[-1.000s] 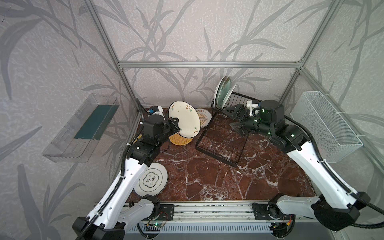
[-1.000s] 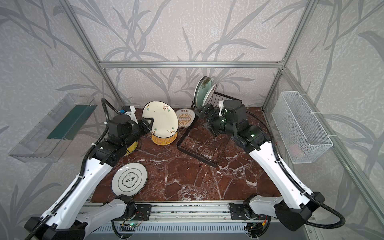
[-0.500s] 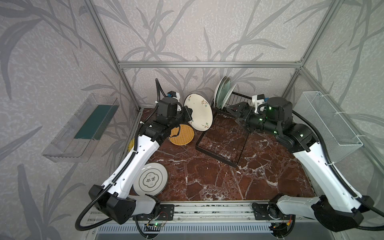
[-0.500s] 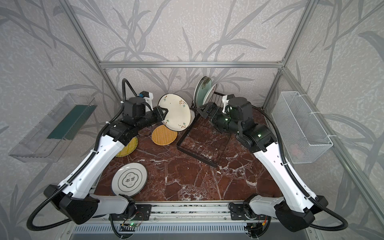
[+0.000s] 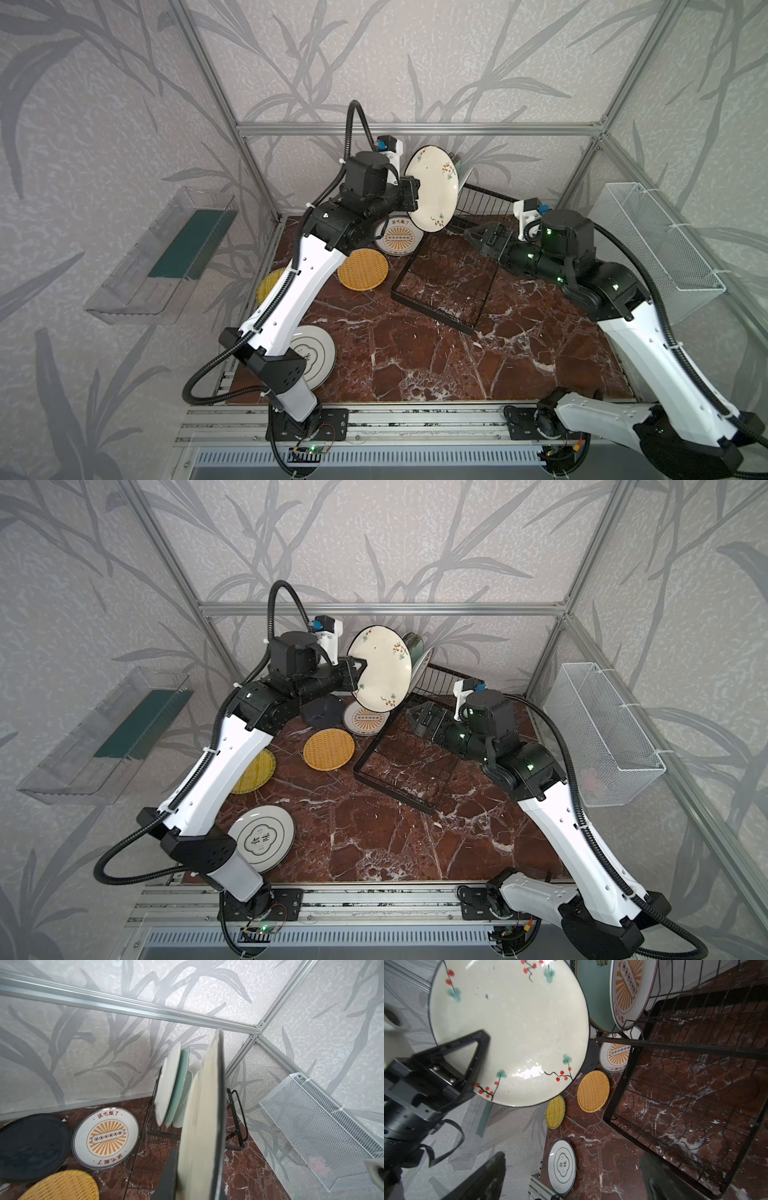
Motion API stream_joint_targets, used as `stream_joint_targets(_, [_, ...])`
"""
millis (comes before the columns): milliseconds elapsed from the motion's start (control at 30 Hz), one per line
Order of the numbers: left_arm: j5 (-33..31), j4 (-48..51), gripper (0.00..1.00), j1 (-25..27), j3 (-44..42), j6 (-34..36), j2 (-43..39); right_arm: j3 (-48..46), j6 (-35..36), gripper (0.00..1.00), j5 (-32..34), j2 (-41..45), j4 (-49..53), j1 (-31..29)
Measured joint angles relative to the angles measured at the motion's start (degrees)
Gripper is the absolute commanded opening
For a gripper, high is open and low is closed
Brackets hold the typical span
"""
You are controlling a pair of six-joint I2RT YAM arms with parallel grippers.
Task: Load the plates into the dish rack
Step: 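Lift the berry plate to the rack with the left gripper while the right gripper withdraws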
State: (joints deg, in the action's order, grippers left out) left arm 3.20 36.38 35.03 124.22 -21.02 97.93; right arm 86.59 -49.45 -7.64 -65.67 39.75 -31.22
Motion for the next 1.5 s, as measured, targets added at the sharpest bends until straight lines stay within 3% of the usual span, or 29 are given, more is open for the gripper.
stream_joint_targets(200, [-5.75, 1.90, 0.00, 6.43, 16.50, 9.07, 12.74, -3.52, 3.93, 0.99, 0.72, 3.93, 1.25, 2.64])
stream_joint_targets(333, [-9.11, 1.75, 0.00, 9.35, 22.05, 14.47, 18.38, -4.83, 5.73, 0.99, 0.55, 6.34, 2.12, 4.87])
stream_joint_targets(700, [-17.22, -6.60, 0.00, 12.48, 22.43, 26.40, 26.08, -8.46, 6.67, 0.99, -1.64, 6.27, 2.58, 6.86])
stream_joint_targets(1233, [-24.96, -20.81, 0.00, 12.52, 21.00, 35.56, 31.91, -10.91, 6.19, 0.99, -3.43, 5.57, 1.90, 7.04])
stream_joint_targets(1500, [-25.92, -23.80, 0.00, 11.32, 19.87, 36.54, 31.93, -11.45, 5.77, 0.99, -4.44, 4.83, 1.14, 7.08])
